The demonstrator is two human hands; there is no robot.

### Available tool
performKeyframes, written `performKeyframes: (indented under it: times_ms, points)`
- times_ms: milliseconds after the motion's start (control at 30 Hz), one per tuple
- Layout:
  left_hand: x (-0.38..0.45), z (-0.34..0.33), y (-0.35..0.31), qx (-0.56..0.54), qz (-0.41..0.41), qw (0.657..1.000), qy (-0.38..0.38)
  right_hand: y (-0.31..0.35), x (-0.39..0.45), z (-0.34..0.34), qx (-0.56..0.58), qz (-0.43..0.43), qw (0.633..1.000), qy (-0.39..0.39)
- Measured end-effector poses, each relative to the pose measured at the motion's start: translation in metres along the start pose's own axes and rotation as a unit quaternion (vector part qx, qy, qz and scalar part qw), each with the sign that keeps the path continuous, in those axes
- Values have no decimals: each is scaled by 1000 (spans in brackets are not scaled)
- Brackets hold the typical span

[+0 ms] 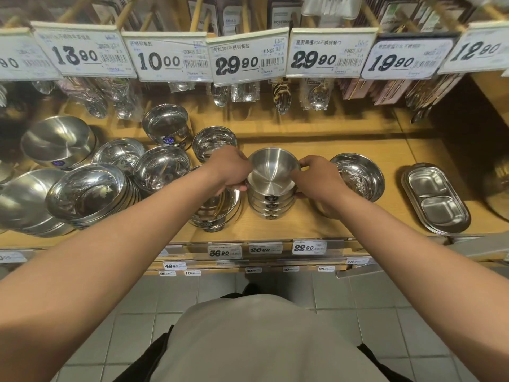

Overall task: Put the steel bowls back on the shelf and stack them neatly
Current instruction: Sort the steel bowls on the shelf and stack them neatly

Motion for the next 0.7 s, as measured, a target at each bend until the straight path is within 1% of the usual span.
performKeyframes:
  times_ms: [167, 567, 633, 700]
  points:
    - [1, -1, 2, -6, -5, 1000, -13, -3, -1, -1, 11, -2, 1000, 8]
    - [-3, -1, 5, -27, 10, 1000, -13, -2, -3, 4, 1, -12, 1000, 21]
    - [-7, 2, 3, -5, 3, 1000, -26, -3, -4, 7, 0, -10, 1000, 18]
    - [-15, 9, 0, 16, -12, 998, -56, -3, -5, 14, -9, -5, 1000, 8]
Point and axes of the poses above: each hand's wrist, its own x-axis towards the middle knuckle, its own z-axis out of the back of the hand, y = z × x, the point moved 3 cm from there along x, towards the middle knuckle, and after that the axes turned 2 degrees about -y, right-handed, at the moved point
